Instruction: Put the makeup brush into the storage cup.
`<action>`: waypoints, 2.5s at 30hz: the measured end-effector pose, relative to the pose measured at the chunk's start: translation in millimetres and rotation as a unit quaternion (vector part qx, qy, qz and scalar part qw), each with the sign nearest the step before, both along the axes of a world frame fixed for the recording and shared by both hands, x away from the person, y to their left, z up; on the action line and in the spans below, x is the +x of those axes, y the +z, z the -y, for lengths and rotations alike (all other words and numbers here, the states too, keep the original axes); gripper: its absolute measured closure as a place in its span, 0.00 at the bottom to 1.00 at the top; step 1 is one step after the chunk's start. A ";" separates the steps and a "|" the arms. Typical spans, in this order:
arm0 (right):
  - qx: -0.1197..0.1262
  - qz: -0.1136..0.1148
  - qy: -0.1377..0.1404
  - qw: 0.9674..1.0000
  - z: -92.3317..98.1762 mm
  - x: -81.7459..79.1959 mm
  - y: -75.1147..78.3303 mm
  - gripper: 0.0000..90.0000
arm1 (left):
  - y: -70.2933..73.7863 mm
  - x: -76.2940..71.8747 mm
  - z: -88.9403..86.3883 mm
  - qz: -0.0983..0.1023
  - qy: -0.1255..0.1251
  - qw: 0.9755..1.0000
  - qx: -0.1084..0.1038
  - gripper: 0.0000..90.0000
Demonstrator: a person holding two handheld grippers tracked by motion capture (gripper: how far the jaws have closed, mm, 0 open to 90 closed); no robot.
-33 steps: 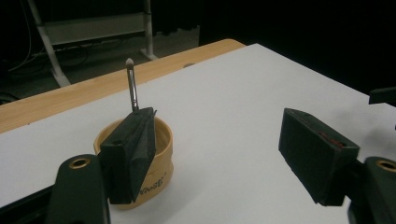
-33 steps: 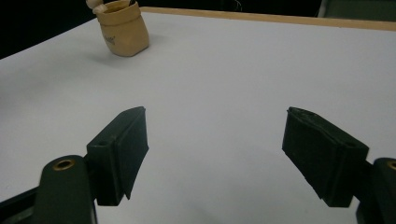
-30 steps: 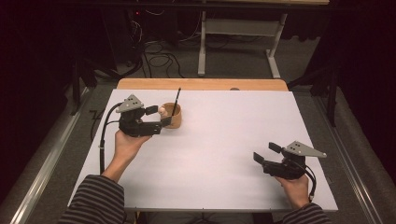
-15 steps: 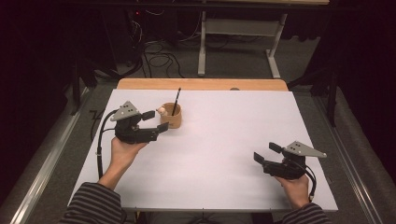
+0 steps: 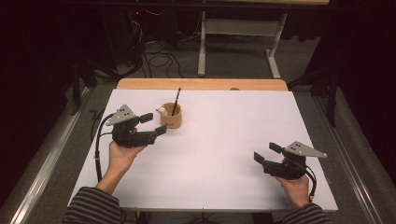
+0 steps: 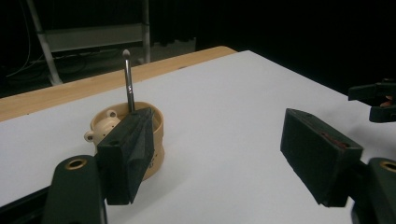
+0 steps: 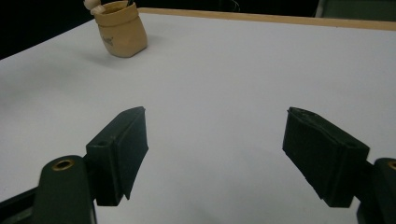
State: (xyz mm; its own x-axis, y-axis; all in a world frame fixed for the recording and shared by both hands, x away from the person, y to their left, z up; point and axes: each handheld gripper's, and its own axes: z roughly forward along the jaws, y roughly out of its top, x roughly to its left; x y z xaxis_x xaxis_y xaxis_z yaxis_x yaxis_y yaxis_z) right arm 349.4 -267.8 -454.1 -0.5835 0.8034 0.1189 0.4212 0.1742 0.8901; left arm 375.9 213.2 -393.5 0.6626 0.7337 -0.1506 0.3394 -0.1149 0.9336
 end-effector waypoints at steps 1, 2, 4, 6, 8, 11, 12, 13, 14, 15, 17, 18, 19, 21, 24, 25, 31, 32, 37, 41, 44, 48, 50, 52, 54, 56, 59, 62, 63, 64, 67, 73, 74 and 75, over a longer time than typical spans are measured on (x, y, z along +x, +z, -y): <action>0.000 0.000 0.000 1.000 0.1 0.1 -0.1 0.26 | -0.1 -0.6 -0.4 0.000 0.000 1.000 -0.001 0.29; 0.000 0.000 0.000 1.000 0.2 0.2 -0.1 0.26 | -0.2 -1.1 -0.9 0.000 0.000 1.000 -0.001 0.29; 0.000 0.000 0.000 1.000 0.2 0.2 0.0 0.26 | -0.7 -2.1 -2.0 0.000 0.001 1.000 -0.003 0.29; 0.000 0.000 0.000 1.000 0.2 0.0 0.0 0.26 | -1.1 -2.7 -3.3 0.000 0.002 1.000 -0.003 0.29; 0.000 0.000 0.000 1.000 0.0 0.0 -0.1 0.26 | -1.5 -3.7 -4.9 0.001 0.003 1.000 -0.004 0.29; 0.000 0.000 0.000 1.000 0.0 0.4 -0.3 0.26 | -3.1 -5.7 -6.9 0.000 0.006 1.000 -0.005 0.29; 0.000 -0.001 0.000 1.000 0.0 0.4 -0.3 0.26 | -3.8 -6.3 -7.7 0.000 0.006 1.000 -0.005 0.29; 0.000 -0.001 0.000 1.000 0.1 0.5 -0.3 0.26 | -4.6 -7.2 -8.5 -0.001 0.006 1.000 -0.006 0.29; 0.000 0.000 0.000 1.000 0.3 0.6 -0.3 0.26 | -5.5 -8.0 -9.3 -0.001 0.006 1.000 -0.005 0.29; -0.001 0.000 0.000 1.000 0.3 0.6 -0.3 0.26 | -6.3 -8.9 -10.0 -0.002 0.007 1.000 -0.005 0.29; 0.000 -0.001 -0.001 1.000 0.1 0.2 -0.2 0.26 | -8.0 -10.6 -11.6 -0.003 0.007 1.000 -0.007 0.29; 0.000 0.000 -0.001 1.000 0.1 0.4 -0.3 0.26 | -8.7 -11.2 -12.5 -0.005 0.007 1.000 -0.007 0.29; 0.001 -0.002 -0.001 1.000 -0.1 0.4 -0.4 0.26 | -9.5 -11.9 -13.6 -0.005 0.008 1.000 -0.008 0.29; 0.000 -0.002 -0.001 1.000 -0.2 0.5 -0.5 0.26 | -11.0 -13.0 -15.5 -0.005 0.010 1.000 -0.011 0.29; 0.000 -0.002 -0.001 1.000 0.1 0.9 -0.6 0.26 | -13.6 -14.8 -17.4 -0.008 0.011 1.000 -0.012 0.29; 0.000 -0.002 -0.002 1.000 0.1 0.8 -0.5 0.26 | -14.4 -15.5 -17.7 -0.009 0.011 1.000 -0.012 0.29; 0.001 -0.003 -0.003 1.000 0.3 0.9 -0.6 0.26 | -19.8 -19.3 -18.8 -0.017 0.009 1.000 -0.012 0.29; 0.001 -0.003 -0.003 1.000 0.4 0.9 -0.6 0.26 | -20.8 -19.9 -18.8 -0.019 0.009 1.000 -0.012 0.29; 0.002 -0.003 -0.004 1.000 0.5 1.0 -0.6 0.26 | -25.9 -23.3 -19.3 -0.022 0.009 1.000 -0.012 0.29; 0.002 -0.005 -0.003 1.000 0.5 1.3 -0.9 0.26 | -29.7 -25.8 -19.9 -0.028 0.008 0.999 -0.016 0.29; 0.002 -0.003 -0.002 1.000 0.3 1.0 -0.8 0.26 | -32.6 -27.6 -20.2 -0.032 0.006 0.999 -0.016 0.29; 0.002 -0.004 -0.003 1.000 0.4 1.0 -0.8 0.26 | -35.6 -28.5 -21.0 -0.036 0.008 0.999 -0.018 0.29; 0.002 -0.004 -0.002 1.000 0.5 1.0 -0.7 0.26 | -36.5 -28.7 -21.1 -0.036 0.009 0.999 -0.019 0.29; 0.002 -0.003 -0.003 1.000 0.4 0.9 -0.7 0.26 | -37.0 -29.1 -20.5 -0.035 0.008 0.999 -0.018 0.29; 0.002 -0.004 -0.003 1.000 0.4 0.8 -0.6 0.26 | -37.7 -29.6 -20.1 -0.034 0.008 0.999 -0.018 0.29; 0.003 -0.004 -0.003 1.000 0.5 0.9 -0.7 0.26 | -38.7 -30.2 -19.8 -0.035 0.008 0.999 -0.017 0.28; 0.002 -0.004 -0.003 1.000 0.5 0.9 -0.7 0.26 | -40.5 -31.0 -19.9 -0.035 0.010 0.999 -0.019 0.28; 0.002 -0.003 -0.003 1.000 0.4 0.8 -0.7 0.26 | -42.0 -31.6 -19.9 -0.035 0.011 0.999 -0.019 0.28; 0.002 -0.003 -0.003 1.000 0.4 0.7 -0.7 0.26 | -42.4 -31.7 -19.8 -0.035 0.011 0.999 -0.019 0.28; 0.002 -0.003 -0.004 1.000 0.4 0.7 -0.6 0.26 | -42.7 -31.9 -19.5 -0.035 0.012 0.999 -0.020 0.27; 0.002 -0.002 -0.004 1.000 0.6 0.8 -0.6 0.26 | -44.0 -32.4 -19.1 -0.034 0.013 0.999 -0.018 0.27; 0.002 -0.002 -0.003 1.000 0.6 0.7 -0.6 0.26 | -46.4 -32.4 -17.3 -0.033 0.011 0.999 -0.014 0.27; 0.002 -0.002 -0.004 1.000 0.7 0.7 -0.6 0.26 | -46.8 -32.4 -17.4 -0.034 0.012 0.999 -0.016 0.27; 0.002 -0.003 -0.004 1.000 0.7 0.7 -0.6 0.26 | -47.1 -32.4 -17.6 -0.034 0.012 0.999 -0.016 0.27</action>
State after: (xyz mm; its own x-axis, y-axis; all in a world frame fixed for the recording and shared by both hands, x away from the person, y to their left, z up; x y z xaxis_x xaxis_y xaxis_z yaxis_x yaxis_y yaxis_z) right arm 350.1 -268.5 -454.8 -0.5756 0.8080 0.1258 0.4279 0.1665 0.8884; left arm 343.4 230.8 -440.6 0.6322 0.7433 -0.2187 0.4046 -0.0760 0.9113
